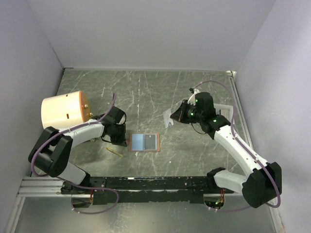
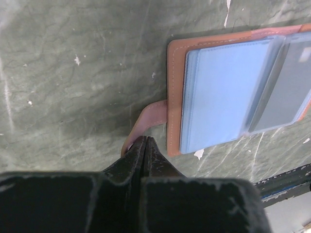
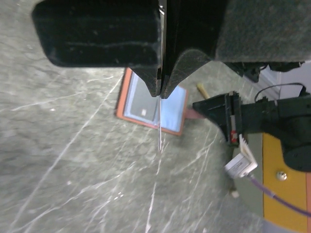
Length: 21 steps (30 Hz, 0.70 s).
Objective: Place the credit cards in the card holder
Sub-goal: Insert the credit card into the card holder.
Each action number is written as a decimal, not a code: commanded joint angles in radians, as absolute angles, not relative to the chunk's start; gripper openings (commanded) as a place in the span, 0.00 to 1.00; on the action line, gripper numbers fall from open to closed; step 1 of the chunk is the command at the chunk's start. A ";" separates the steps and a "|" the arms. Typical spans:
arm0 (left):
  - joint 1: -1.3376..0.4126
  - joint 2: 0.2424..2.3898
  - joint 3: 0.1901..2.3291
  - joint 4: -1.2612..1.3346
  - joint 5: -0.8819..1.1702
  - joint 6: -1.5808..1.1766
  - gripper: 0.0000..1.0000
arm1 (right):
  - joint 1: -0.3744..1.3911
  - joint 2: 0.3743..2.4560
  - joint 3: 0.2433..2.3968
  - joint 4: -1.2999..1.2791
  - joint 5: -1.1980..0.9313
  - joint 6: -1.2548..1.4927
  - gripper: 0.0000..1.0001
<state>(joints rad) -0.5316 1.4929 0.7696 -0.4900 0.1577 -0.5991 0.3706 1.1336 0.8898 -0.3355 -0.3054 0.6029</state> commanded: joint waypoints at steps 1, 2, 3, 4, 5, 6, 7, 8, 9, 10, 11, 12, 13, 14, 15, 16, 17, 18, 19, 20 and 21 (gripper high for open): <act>-0.531 1.503 0.737 -0.394 0.229 -0.626 0.07 | 0.457 1.134 0.847 -0.204 -0.303 0.688 0.00; -0.531 1.501 0.731 -0.385 0.240 -0.630 0.07 | 0.479 1.146 0.840 -0.196 -0.286 0.703 0.00; -0.530 1.500 0.727 -0.376 0.247 -0.631 0.07 | 0.502 1.155 0.834 -0.189 -0.277 0.707 0.00; -0.531 1.498 0.724 -0.368 0.255 -0.632 0.07 | 0.532 1.174 0.830 -0.183 -0.271 0.716 0.00; -0.531 1.496 0.722 -0.358 0.265 -0.632 0.08 | 0.558 1.189 0.824 -0.173 -0.268 0.721 0.00; -0.531 1.495 0.721 -0.350 0.269 -0.633 0.08 | 0.583 1.202 0.816 -0.155 -0.264 0.726 0.00; -0.531 1.498 0.719 -0.345 0.270 -0.634 0.08 | 0.605 1.218 0.808 -0.139 -0.259 0.731 0.00; -0.530 1.502 0.719 -0.338 0.274 -0.635 0.08 | 0.626 1.234 0.804 -0.131 -0.255 0.735 0.00; -0.530 1.506 0.715 -0.330 0.279 -0.640 0.08 | 0.652 1.249 0.801 -0.119 -0.249 0.738 0.00; -0.530 1.511 0.708 -0.317 0.287 -0.647 0.08 | 0.661 1.265 0.794 -0.106 -0.246 0.739 0.00; -0.531 1.513 0.700 -0.292 0.306 -0.653 0.08 | 0.677 1.280 0.783 -0.086 -0.247 0.743 0.00; -0.532 1.515 0.689 -0.272 0.324 -0.663 0.08 | 0.684 1.294 0.773 -0.064 -0.252 0.748 0.00; -0.533 1.514 0.680 -0.252 0.338 -0.671 0.09 | 0.690 1.309 0.764 -0.045 -0.258 0.756 0.00; -0.536 1.512 0.672 -0.240 0.346 -0.680 0.09 | 0.696 1.322 0.758 -0.027 -0.260 0.762 0.00; -0.539 1.510 0.665 -0.231 0.350 -0.686 0.09 | 0.701 1.337 0.752 -0.010 -0.263 0.764 0.00; -0.541 1.509 0.660 -0.226 0.352 -0.689 0.09 | 0.706 1.348 0.747 0.005 -0.266 0.765 0.00; -0.541 1.508 0.656 -0.225 0.352 -0.690 0.09 | 0.710 1.361 0.742 0.021 -0.269 0.762 0.00; -0.542 1.508 0.653 -0.224 0.350 -0.690 0.09 | 0.713 1.373 0.736 0.031 -0.267 0.761 0.00; -0.543 1.508 0.651 -0.227 0.348 -0.689 0.09 | 0.714 1.383 0.732 0.038 -0.263 0.761 0.00; -0.543 1.509 0.651 -0.231 0.344 -0.688 0.09 | 0.713 1.396 0.731 0.040 -0.262 0.760 0.00; -0.543 1.511 0.650 -0.233 0.340 -0.686 0.09 | 0.714 1.410 0.730 0.040 -0.257 0.758 0.00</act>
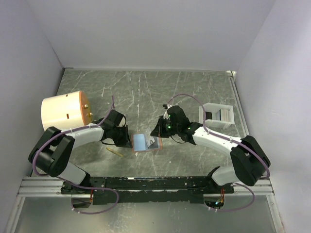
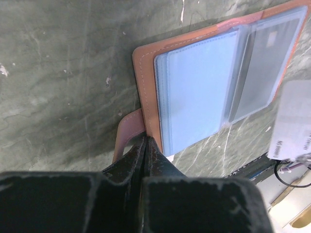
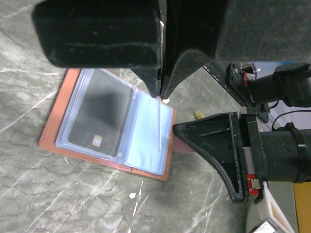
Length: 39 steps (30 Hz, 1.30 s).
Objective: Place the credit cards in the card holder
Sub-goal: Insert the credit card into the card holder.
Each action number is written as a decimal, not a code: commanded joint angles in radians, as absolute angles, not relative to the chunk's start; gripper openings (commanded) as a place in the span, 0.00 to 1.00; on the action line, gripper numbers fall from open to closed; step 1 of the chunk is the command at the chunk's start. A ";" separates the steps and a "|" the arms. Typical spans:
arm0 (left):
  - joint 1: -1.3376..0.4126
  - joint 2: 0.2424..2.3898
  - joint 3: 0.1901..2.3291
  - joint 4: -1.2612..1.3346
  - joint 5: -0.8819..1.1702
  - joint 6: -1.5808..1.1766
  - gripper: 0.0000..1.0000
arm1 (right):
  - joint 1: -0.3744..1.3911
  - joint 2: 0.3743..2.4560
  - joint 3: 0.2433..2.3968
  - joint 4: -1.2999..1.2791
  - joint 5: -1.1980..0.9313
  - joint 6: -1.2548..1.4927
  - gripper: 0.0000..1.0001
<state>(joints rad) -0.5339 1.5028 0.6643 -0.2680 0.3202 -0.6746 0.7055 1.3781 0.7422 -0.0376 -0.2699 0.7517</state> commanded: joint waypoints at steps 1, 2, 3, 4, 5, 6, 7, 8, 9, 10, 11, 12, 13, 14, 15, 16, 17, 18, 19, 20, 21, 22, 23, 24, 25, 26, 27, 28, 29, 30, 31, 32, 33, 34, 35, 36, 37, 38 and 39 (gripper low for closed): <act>-0.543 1.510 0.650 -0.235 0.338 -0.686 0.09 | 0.714 1.418 0.728 0.039 -0.254 0.758 0.00; -0.543 1.508 0.649 -0.234 0.337 -0.686 0.09 | 0.713 1.425 0.723 0.044 -0.253 0.760 0.00; -0.543 1.505 0.646 -0.232 0.337 -0.687 0.10 | 0.714 1.428 0.717 0.051 -0.253 0.764 0.00; -0.543 1.502 0.645 -0.231 0.337 -0.688 0.10 | 0.714 1.432 0.710 0.057 -0.250 0.769 0.00; -0.543 1.500 0.643 -0.230 0.336 -0.689 0.10 | 0.714 1.435 0.705 0.064 -0.247 0.771 0.00; -0.543 1.499 0.642 -0.230 0.337 -0.688 0.10 | 0.714 1.439 0.700 0.070 -0.243 0.774 0.00; -0.542 1.499 0.643 -0.231 0.336 -0.686 0.10 | 0.713 1.443 0.694 0.076 -0.240 0.775 0.00; -0.543 1.499 0.643 -0.232 0.335 -0.686 0.10 | 0.714 1.449 0.692 0.081 -0.239 0.776 0.00; -0.543 1.501 0.643 -0.233 0.334 -0.684 0.10 | 0.713 1.455 0.690 0.086 -0.241 0.776 0.00; -0.543 1.501 0.643 -0.233 0.334 -0.683 0.09 | 0.714 1.460 0.686 0.090 -0.243 0.777 0.00; -0.543 1.504 0.643 -0.233 0.335 -0.683 0.09 | 0.713 1.464 0.682 0.095 -0.243 0.776 0.00; -0.543 1.507 0.643 -0.232 0.338 -0.683 0.09 | 0.714 1.469 0.678 0.096 -0.238 0.775 0.00; -0.543 1.509 0.643 -0.232 0.339 -0.681 0.10 | 0.713 1.472 0.674 0.097 -0.231 0.771 0.00; -0.542 1.511 0.644 -0.233 0.339 -0.680 0.10 | 0.714 1.474 0.671 0.098 -0.228 0.768 0.00; -0.542 1.512 0.645 -0.236 0.339 -0.678 0.10 | 0.714 1.476 0.669 0.095 -0.223 0.764 0.00; -0.543 1.512 0.647 -0.239 0.338 -0.677 0.10 | 0.713 1.477 0.670 0.088 -0.216 0.760 0.00; -0.543 1.511 0.649 -0.242 0.336 -0.676 0.10 | 0.714 1.477 0.670 0.083 -0.211 0.757 0.00; -0.543 1.510 0.650 -0.246 0.332 -0.676 0.10 | 0.714 1.474 0.667 0.080 -0.204 0.755 0.00; -0.543 1.508 0.652 -0.248 0.330 -0.676 0.10 | 0.714 1.473 0.662 0.082 -0.200 0.756 0.00; -0.542 1.506 0.652 -0.250 0.330 -0.675 0.10 | 0.713 1.471 0.658 0.086 -0.199 0.756 0.00; -0.543 1.504 0.652 -0.250 0.328 -0.675 0.10 | 0.714 1.470 0.654 0.090 -0.198 0.755 0.00; -0.543 1.503 0.651 -0.250 0.328 -0.676 0.10 | 0.715 1.474 0.652 0.090 -0.199 0.755 0.00; -0.543 1.503 0.649 -0.248 0.329 -0.676 0.10 | 0.714 1.479 0.652 0.090 -0.201 0.754 0.00; -0.543 1.502 0.648 -0.246 0.331 -0.676 0.10 | 0.714 1.483 0.653 0.089 -0.203 0.753 0.00; -0.543 1.503 0.646 -0.244 0.333 -0.676 0.10 | 0.713 1.487 0.655 0.091 -0.207 0.753 0.00; -0.543 1.503 0.646 -0.244 0.333 -0.677 0.10 | 0.714 1.492 0.654 0.095 -0.211 0.755 0.00; -0.543 1.504 0.646 -0.246 0.332 -0.677 0.10 | 0.713 1.493 0.652 0.102 -0.215 0.757 0.00; -0.543 1.507 0.646 -0.248 0.331 -0.677 0.10 | 0.714 1.494 0.650 0.112 -0.219 0.761 0.00; -0.543 1.509 0.647 -0.247 0.332 -0.676 0.10 | 0.714 1.494 0.646 0.122 -0.223 0.765 0.00; -0.543 1.509 0.647 -0.247 0.331 -0.676 0.10 | 0.714 1.495 0.643 0.127 -0.227 0.769 0.00; -0.543 1.509 0.647 -0.247 0.332 -0.677 0.10 | 0.714 1.497 0.642 0.132 -0.229 0.770 0.00; -0.543 1.509 0.647 -0.245 0.333 -0.678 0.10 | 0.715 1.500 0.640 0.137 -0.232 0.771 0.00; -0.543 1.507 0.647 -0.243 0.334 -0.678 0.11 | 0.714 1.505 0.639 0.139 -0.234 0.773 0.00; -0.543 1.508 0.647 -0.243 0.335 -0.678 0.11 | 0.712 1.508 0.636 0.142 -0.237 0.774 0.00; -0.543 1.508 0.649 -0.244 0.335 -0.678 0.11 | 0.713 1.510 0.635 0.143 -0.237 0.774 0.00; -0.543 1.508 0.650 -0.247 0.334 -0.677 0.11 | 0.713 1.514 0.634 0.144 -0.236 0.773 0.00; -0.543 1.509 0.651 -0.250 0.331 -0.676 0.11 | 0.712 1.517 0.632 0.147 -0.236 0.772 0.00; -0.542 1.509 0.653 -0.251 0.330 -0.675 0.11 | 0.711 1.522 0.632 0.147 -0.238 0.773 0.00; -0.543 1.508 0.653 -0.253 0.329 -0.674 0.11 | 0.711 1.524 0.632 0.150 -0.241 0.773 0.00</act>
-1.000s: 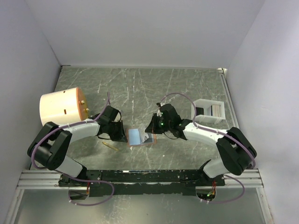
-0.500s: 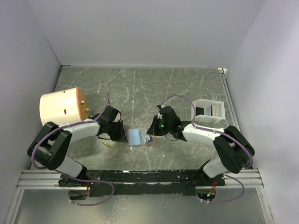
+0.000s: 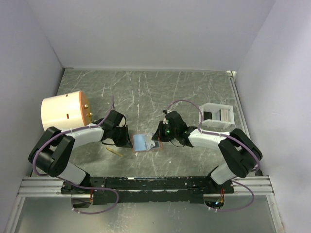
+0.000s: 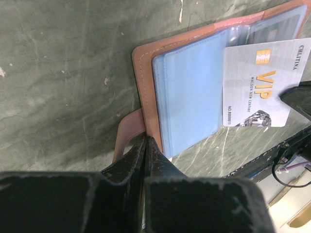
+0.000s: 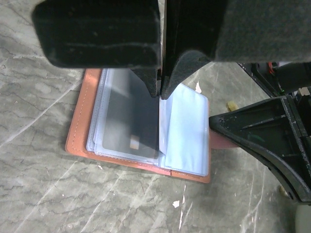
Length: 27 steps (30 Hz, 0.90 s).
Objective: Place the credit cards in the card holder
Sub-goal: Insert the credit card into the card holder.
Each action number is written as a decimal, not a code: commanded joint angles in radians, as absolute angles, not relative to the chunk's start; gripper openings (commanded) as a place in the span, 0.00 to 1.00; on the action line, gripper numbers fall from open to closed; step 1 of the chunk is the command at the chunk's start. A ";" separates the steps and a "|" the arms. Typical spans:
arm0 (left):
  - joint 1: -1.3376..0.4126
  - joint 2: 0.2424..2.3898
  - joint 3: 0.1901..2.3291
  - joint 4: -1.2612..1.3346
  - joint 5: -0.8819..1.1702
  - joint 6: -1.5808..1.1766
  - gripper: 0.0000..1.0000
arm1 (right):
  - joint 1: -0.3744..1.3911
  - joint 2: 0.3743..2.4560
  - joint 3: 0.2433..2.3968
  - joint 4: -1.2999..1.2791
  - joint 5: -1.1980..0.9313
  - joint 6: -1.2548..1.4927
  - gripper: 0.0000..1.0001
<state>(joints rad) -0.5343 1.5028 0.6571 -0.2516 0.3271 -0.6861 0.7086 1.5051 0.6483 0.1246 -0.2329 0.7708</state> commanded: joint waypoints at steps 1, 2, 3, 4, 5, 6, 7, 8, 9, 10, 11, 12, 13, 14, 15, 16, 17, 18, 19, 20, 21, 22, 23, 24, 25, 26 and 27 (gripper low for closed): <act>-0.543 1.508 0.653 -0.255 0.328 -0.673 0.11 | 0.710 1.529 0.631 0.157 -0.250 0.773 0.00; -0.543 1.506 0.653 -0.256 0.327 -0.673 0.11 | 0.708 1.533 0.631 0.162 -0.262 0.774 0.00; -0.543 1.505 0.652 -0.256 0.324 -0.674 0.11 | 0.707 1.536 0.632 0.166 -0.267 0.775 0.00; -0.542 1.503 0.651 -0.256 0.324 -0.676 0.11 | 0.707 1.538 0.629 0.169 -0.269 0.775 0.00; -0.543 1.502 0.650 -0.254 0.325 -0.675 0.11 | 0.708 1.538 0.628 0.172 -0.267 0.779 0.00; -0.543 1.502 0.650 -0.253 0.324 -0.677 0.11 | 0.707 1.539 0.624 0.176 -0.261 0.781 0.00; -0.543 1.502 0.649 -0.252 0.326 -0.677 0.11 | 0.707 1.540 0.621 0.179 -0.257 0.782 0.00; -0.542 1.502 0.648 -0.250 0.325 -0.679 0.11 | 0.708 1.542 0.618 0.182 -0.253 0.784 0.00; -0.543 1.505 0.648 -0.248 0.327 -0.680 0.11 | 0.708 1.545 0.616 0.184 -0.248 0.785 0.00; -0.543 1.504 0.647 -0.247 0.328 -0.681 0.11 | 0.707 1.548 0.613 0.187 -0.245 0.788 0.00; -0.542 1.505 0.645 -0.244 0.330 -0.682 0.11 | 0.707 1.552 0.609 0.191 -0.243 0.790 0.00; -0.543 1.505 0.644 -0.245 0.331 -0.683 0.11 | 0.707 1.555 0.607 0.199 -0.243 0.794 0.00; -0.543 1.505 0.643 -0.244 0.332 -0.685 0.11 | 0.706 1.557 0.604 0.206 -0.245 0.798 0.00; -0.543 1.504 0.641 -0.244 0.332 -0.685 0.11 | 0.707 1.563 0.600 0.213 -0.247 0.802 0.00; -0.543 1.503 0.640 -0.244 0.333 -0.686 0.11 | 0.706 1.567 0.599 0.219 -0.247 0.804 0.00; -0.543 1.501 0.640 -0.243 0.335 -0.687 0.11 | 0.707 1.574 0.598 0.223 -0.247 0.808 0.00; -0.543 1.500 0.638 -0.240 0.337 -0.689 0.11 | 0.706 1.578 0.598 0.226 -0.248 0.812 0.00; -0.543 1.498 0.636 -0.239 0.339 -0.691 0.11 | 0.706 1.581 0.598 0.228 -0.248 0.815 0.00; -0.543 1.496 0.634 -0.237 0.340 -0.694 0.11 | 0.707 1.582 0.596 0.232 -0.246 0.819 0.00; -0.543 1.495 0.631 -0.236 0.340 -0.695 0.11 | 0.707 1.580 0.594 0.237 -0.243 0.825 0.00; -0.543 1.495 0.629 -0.234 0.341 -0.696 0.11 | 0.707 1.577 0.588 0.242 -0.238 0.830 0.00; -0.543 1.496 0.628 -0.232 0.341 -0.696 0.11 | 0.706 1.573 0.584 0.245 -0.230 0.834 0.00; -0.542 1.496 0.626 -0.234 0.340 -0.696 0.11 | 0.706 1.569 0.580 0.248 -0.222 0.837 0.00; -0.542 1.497 0.625 -0.233 0.340 -0.696 0.11 | 0.705 1.564 0.577 0.248 -0.214 0.840 0.00; -0.544 1.497 0.624 -0.232 0.339 -0.696 0.11 | 0.704 1.559 0.573 0.250 -0.205 0.843 0.00; -0.544 1.495 0.622 -0.230 0.341 -0.697 0.11 | 0.705 1.553 0.570 0.252 -0.200 0.845 0.00; -0.542 1.495 0.619 -0.228 0.342 -0.699 0.11 | 0.705 1.548 0.566 0.254 -0.191 0.847 0.00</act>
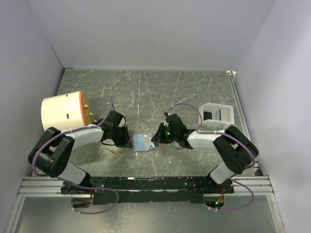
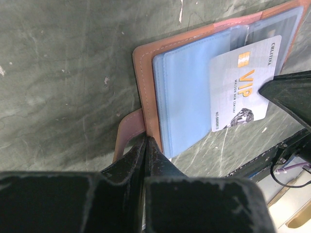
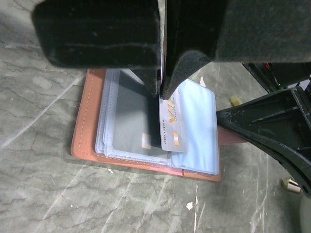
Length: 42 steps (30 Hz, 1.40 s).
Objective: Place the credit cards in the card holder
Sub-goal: Insert the credit card into the card holder.
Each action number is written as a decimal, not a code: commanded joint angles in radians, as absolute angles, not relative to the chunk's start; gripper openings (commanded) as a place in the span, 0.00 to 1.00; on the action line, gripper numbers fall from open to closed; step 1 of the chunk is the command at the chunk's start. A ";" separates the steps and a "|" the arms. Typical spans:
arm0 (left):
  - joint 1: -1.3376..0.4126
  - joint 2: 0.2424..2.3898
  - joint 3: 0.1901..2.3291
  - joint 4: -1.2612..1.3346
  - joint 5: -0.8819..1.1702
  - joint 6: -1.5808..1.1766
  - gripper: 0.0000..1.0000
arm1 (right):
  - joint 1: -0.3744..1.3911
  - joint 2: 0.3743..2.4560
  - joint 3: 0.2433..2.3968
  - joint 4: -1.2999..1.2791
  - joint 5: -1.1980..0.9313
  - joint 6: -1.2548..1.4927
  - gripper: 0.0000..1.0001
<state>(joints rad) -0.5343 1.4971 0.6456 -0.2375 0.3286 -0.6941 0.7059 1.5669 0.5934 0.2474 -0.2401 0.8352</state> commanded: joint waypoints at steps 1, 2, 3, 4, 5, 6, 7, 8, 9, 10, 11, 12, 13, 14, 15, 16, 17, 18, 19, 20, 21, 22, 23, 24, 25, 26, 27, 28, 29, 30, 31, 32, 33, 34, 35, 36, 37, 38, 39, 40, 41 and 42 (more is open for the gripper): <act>-0.543 1.493 0.616 -0.225 0.345 -0.701 0.11 | 0.703 1.545 0.563 0.257 -0.184 0.851 0.00; -0.544 1.493 0.614 -0.223 0.347 -0.703 0.11 | 0.703 1.541 0.557 0.261 -0.182 0.854 0.00; -0.544 1.492 0.613 -0.220 0.348 -0.705 0.11 | 0.703 1.540 0.554 0.269 -0.181 0.858 0.00; -0.544 1.490 0.611 -0.218 0.350 -0.709 0.11 | 0.703 1.540 0.552 0.276 -0.181 0.861 0.00; -0.545 1.489 0.609 -0.218 0.350 -0.711 0.11 | 0.704 1.542 0.549 0.281 -0.180 0.864 0.00; -0.547 1.487 0.607 -0.217 0.351 -0.713 0.11 | 0.702 1.543 0.546 0.287 -0.179 0.869 0.00; -0.548 1.483 0.604 -0.214 0.353 -0.716 0.12 | 0.702 1.544 0.543 0.293 -0.178 0.872 0.00; -0.550 1.482 0.601 -0.209 0.356 -0.720 0.12 | 0.702 1.547 0.543 0.296 -0.179 0.874 0.00; -0.551 1.481 0.599 -0.206 0.360 -0.722 0.12 | 0.702 1.548 0.543 0.297 -0.180 0.876 0.00; -0.551 1.480 0.598 -0.204 0.362 -0.724 0.12 | 0.701 1.551 0.543 0.300 -0.181 0.877 0.00; -0.553 1.482 0.598 -0.204 0.362 -0.725 0.12 | 0.701 1.552 0.544 0.301 -0.181 0.878 0.00; -0.554 1.482 0.599 -0.203 0.361 -0.725 0.12 | 0.701 1.553 0.544 0.302 -0.179 0.880 0.00; -0.555 1.484 0.600 -0.204 0.361 -0.724 0.12 | 0.701 1.553 0.542 0.307 -0.176 0.884 0.00; -0.555 1.484 0.600 -0.206 0.358 -0.723 0.12 | 0.702 1.552 0.540 0.313 -0.175 0.886 0.00; -0.555 1.484 0.599 -0.206 0.357 -0.723 0.12 | 0.701 1.551 0.539 0.315 -0.172 0.889 0.00; -0.555 1.484 0.598 -0.206 0.356 -0.723 0.12 | 0.702 1.550 0.539 0.318 -0.170 0.891 0.00; -0.555 1.484 0.597 -0.206 0.356 -0.723 0.12 | 0.702 1.550 0.539 0.320 -0.169 0.893 0.00; -0.555 1.483 0.595 -0.207 0.357 -0.723 0.12 | 0.702 1.550 0.538 0.322 -0.169 0.894 0.00; -0.554 1.481 0.594 -0.206 0.357 -0.725 0.12 | 0.701 1.550 0.538 0.323 -0.167 0.896 0.00; -0.555 1.479 0.592 -0.205 0.359 -0.727 0.12 | 0.702 1.550 0.536 0.327 -0.165 0.897 0.00; -0.556 1.477 0.590 -0.203 0.360 -0.730 0.12 | 0.701 1.552 0.535 0.330 -0.164 0.900 0.00; -0.557 1.475 0.587 -0.200 0.361 -0.732 0.12 | 0.702 1.554 0.536 0.331 -0.166 0.900 0.00; -0.557 1.472 0.586 -0.200 0.362 -0.733 0.12 | 0.701 1.557 0.538 0.330 -0.165 0.900 0.00; -0.557 1.471 0.587 -0.199 0.363 -0.735 0.12 | 0.701 1.560 0.538 0.332 -0.167 0.901 0.00; -0.557 1.471 0.588 -0.201 0.361 -0.735 0.12 | 0.701 1.562 0.538 0.334 -0.166 0.902 0.00; -0.556 1.471 0.589 -0.200 0.361 -0.735 0.12 | 0.702 1.565 0.536 0.338 -0.166 0.903 0.00; -0.557 1.470 0.589 -0.200 0.362 -0.736 0.12 | 0.702 1.567 0.535 0.342 -0.169 0.905 0.00; -0.558 1.468 0.588 -0.200 0.363 -0.737 0.12 | 0.702 1.569 0.535 0.345 -0.171 0.906 0.00; -0.558 1.468 0.586 -0.197 0.362 -0.738 0.13 | 0.702 1.572 0.534 0.347 -0.171 0.907 0.00; -0.558 1.466 0.585 -0.195 0.362 -0.738 0.12 | 0.702 1.577 0.535 0.349 -0.173 0.910 0.00; -0.558 1.467 0.584 -0.194 0.363 -0.739 0.13 | 0.702 1.580 0.533 0.354 -0.172 0.914 0.00; -0.558 1.469 0.582 -0.191 0.365 -0.740 0.12 | 0.702 1.581 0.529 0.363 -0.175 0.921 0.00; -0.559 1.473 0.580 -0.187 0.367 -0.742 0.13 | 0.702 1.586 0.521 0.376 -0.183 0.931 0.00; -0.559 1.475 0.579 -0.183 0.372 -0.742 0.13 | 0.703 1.590 0.514 0.390 -0.189 0.939 0.00; -0.560 1.479 0.581 -0.180 0.375 -0.742 0.12 | 0.704 1.597 0.508 0.400 -0.197 0.945 0.00; -0.561 1.483 0.582 -0.180 0.376 -0.742 0.13 | 0.703 1.605 0.506 0.404 -0.203 0.949 0.00; -0.561 1.486 0.585 -0.179 0.376 -0.742 0.12 | 0.703 1.612 0.507 0.404 -0.207 0.950 0.00; -0.562 1.487 0.588 -0.179 0.376 -0.742 0.12 | 0.703 1.619 0.508 0.404 -0.212 0.951 0.00; -0.562 1.489 0.590 -0.178 0.375 -0.742 0.12 | 0.703 1.623 0.511 0.403 -0.217 0.951 0.00; -0.563 1.489 0.593 -0.177 0.374 -0.743 0.12 | 0.703 1.625 0.515 0.397 -0.220 0.948 0.00; -0.563 1.490 0.595 -0.178 0.373 -0.742 0.13 | 0.703 1.622 0.522 0.386 -0.221 0.939 0.04; -0.563 1.491 0.598 -0.178 0.372 -0.743 0.12 | 0.704 1.616 0.530 0.367 -0.213 0.930 0.09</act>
